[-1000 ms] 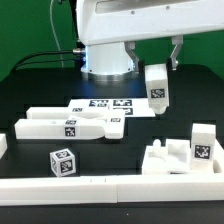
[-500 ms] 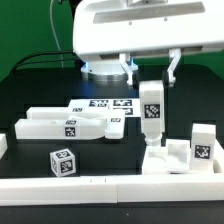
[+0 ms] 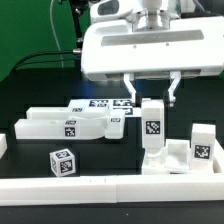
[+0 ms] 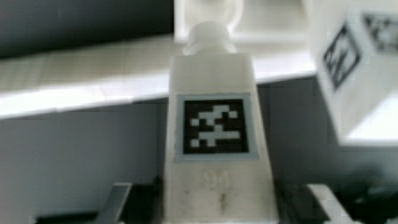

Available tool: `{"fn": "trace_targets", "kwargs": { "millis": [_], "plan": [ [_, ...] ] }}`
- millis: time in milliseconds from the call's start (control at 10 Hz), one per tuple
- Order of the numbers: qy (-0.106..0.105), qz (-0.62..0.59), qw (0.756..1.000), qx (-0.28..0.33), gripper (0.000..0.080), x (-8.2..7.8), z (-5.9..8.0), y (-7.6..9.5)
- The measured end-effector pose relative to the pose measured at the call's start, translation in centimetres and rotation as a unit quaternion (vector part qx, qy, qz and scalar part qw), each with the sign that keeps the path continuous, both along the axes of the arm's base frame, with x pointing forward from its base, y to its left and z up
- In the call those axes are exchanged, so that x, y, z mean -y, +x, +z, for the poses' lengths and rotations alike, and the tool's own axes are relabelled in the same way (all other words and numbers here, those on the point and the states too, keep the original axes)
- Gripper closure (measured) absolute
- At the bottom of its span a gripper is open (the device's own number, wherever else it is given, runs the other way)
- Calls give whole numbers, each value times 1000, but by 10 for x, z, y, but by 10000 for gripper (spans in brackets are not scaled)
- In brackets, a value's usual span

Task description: Assemble chair

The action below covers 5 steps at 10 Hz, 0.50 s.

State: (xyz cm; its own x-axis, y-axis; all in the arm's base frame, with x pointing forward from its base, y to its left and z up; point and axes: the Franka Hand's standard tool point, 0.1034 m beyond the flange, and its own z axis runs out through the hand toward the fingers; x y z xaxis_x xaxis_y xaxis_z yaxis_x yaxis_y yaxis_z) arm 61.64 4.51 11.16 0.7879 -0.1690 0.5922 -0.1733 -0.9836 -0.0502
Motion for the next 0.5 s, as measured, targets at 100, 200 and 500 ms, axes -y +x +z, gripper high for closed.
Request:
{"fn": "trace_targets", "kwargs": {
  "millis": [100, 200, 500],
  "plan": [
    [0, -1, 1000, 1, 515, -1, 0, -1],
    [-2, -1, 1000, -1, 515, 2, -2, -1],
    [-4, -4, 1000, -1, 515, 6, -5, 0]
  ]
}}
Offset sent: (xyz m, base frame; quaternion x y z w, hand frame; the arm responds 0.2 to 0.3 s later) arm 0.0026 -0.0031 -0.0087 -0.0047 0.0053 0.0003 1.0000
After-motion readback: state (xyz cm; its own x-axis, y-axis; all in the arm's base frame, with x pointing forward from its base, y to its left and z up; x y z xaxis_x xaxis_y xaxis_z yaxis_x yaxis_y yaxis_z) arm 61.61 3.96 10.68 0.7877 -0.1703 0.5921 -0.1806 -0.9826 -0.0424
